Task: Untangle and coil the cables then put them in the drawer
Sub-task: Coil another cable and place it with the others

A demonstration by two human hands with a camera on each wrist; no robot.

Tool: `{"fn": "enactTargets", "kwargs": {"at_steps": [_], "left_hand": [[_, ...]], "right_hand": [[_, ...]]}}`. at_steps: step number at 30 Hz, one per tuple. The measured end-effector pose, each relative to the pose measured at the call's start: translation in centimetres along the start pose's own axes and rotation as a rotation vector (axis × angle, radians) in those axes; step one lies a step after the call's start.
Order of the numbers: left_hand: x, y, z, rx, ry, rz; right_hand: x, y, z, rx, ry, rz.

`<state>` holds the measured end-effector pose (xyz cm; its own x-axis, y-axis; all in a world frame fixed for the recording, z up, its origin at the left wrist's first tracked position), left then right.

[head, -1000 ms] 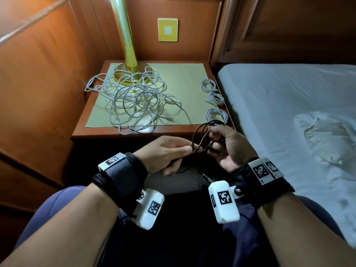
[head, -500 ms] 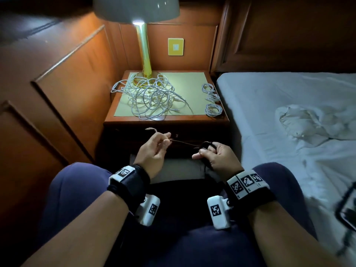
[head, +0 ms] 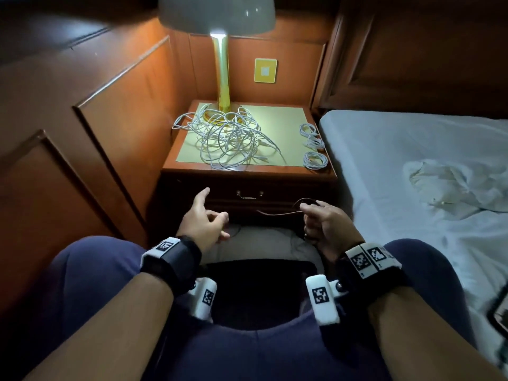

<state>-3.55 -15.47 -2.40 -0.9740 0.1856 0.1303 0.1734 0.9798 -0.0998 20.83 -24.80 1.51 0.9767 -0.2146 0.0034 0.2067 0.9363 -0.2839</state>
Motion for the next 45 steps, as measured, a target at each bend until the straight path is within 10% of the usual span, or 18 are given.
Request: {"fn": "enactTargets", "kwargs": {"at_steps": [3, 8, 16, 19, 26, 32, 45], "left_hand": [[-3.0, -1.4, -1.5, -0.214, 0.033, 0.253], [-6.2, -2.7, -1.8, -0.009, -0.305, 0.606], [-4.3, -0.6, -2.6, -0.315, -0.193, 0.273], [-4.3, 0.0, -1.8, -0.318, -0.101, 0.203], [-6.3, -1.5, -1.2, -0.287, -0.101, 0.467], [-6.1, -1.2, -1.7, -0.146, -0.187, 0.458], [-5.8, -0.7, -2.7, -0.394, 0.112, 0.414]], "right_hand": [[-1.3, 0.1, -0.4, 0.026, 0.031, 0.166], [-1.3, 0.1, 0.6, 0.005, 0.219, 0.227], [-2.2, -0.4, -0.3, -0.142, -0.338, 0.273], [-2.6, -0.2, 0.4, -0.091, -0.21, 0.256], [-2.7, 1.1, -0.1, -0.043, 0.014, 0.178], [-3.2, 1.1, -0.4, -0.045, 0.027, 0.196], [-3.9, 0.6, 0.3, -0.255, 0.308, 0.288]]}}
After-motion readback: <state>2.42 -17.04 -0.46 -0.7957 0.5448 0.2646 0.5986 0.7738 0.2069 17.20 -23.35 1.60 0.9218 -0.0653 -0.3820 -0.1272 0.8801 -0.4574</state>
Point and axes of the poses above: each hand's wrist, its own y-axis towards the middle knuckle, its own x-axis out of the back of the hand, z = x × y, the point moved 2 cm from there along y, towards the middle knuckle, and after that the axes turned 15 degrees about -y, right-handed, at the moved point
